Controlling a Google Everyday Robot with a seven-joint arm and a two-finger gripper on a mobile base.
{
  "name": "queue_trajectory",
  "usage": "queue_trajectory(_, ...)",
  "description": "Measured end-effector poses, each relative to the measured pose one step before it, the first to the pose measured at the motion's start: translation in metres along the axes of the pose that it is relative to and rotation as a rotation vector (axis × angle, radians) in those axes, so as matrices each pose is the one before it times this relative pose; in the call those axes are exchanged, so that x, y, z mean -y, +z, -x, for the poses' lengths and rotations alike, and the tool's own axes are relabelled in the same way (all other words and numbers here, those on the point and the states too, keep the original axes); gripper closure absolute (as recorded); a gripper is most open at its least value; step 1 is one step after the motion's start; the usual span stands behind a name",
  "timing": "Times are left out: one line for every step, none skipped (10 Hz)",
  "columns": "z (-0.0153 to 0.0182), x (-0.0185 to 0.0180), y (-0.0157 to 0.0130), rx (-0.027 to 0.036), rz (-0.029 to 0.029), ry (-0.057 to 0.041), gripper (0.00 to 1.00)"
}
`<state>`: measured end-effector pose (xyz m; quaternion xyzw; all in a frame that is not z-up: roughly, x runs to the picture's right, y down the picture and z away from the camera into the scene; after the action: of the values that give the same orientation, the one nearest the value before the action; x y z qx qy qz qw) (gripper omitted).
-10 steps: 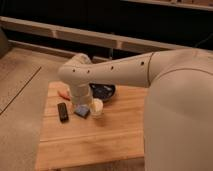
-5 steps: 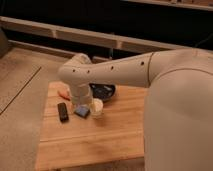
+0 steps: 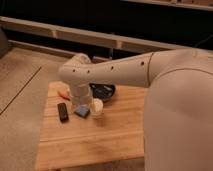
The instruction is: Push the ceramic bowl across the table
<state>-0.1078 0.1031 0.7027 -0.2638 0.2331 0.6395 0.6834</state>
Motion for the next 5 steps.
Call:
queue_trajectory(0.00002,0.00002,-0.00001,0.00005,0.00003,0.00007,0.35)
queue_trajectory(-0.00002,-0.00001,0.00003,-0.00009,-0.00004,-0.00011,0.35)
queue_trajectory(0.00002,0.00002,-0.00003,0.00006,0.00002,0.00017,0.35)
queue_trajectory(0.00115,-0.00018,-0.00114,0.0048,0.00113,-0.00036,0.35)
queue_trajectory(0.00514,-0.00196,-0.00209,0.01745,0.01236,0.00128,0.35)
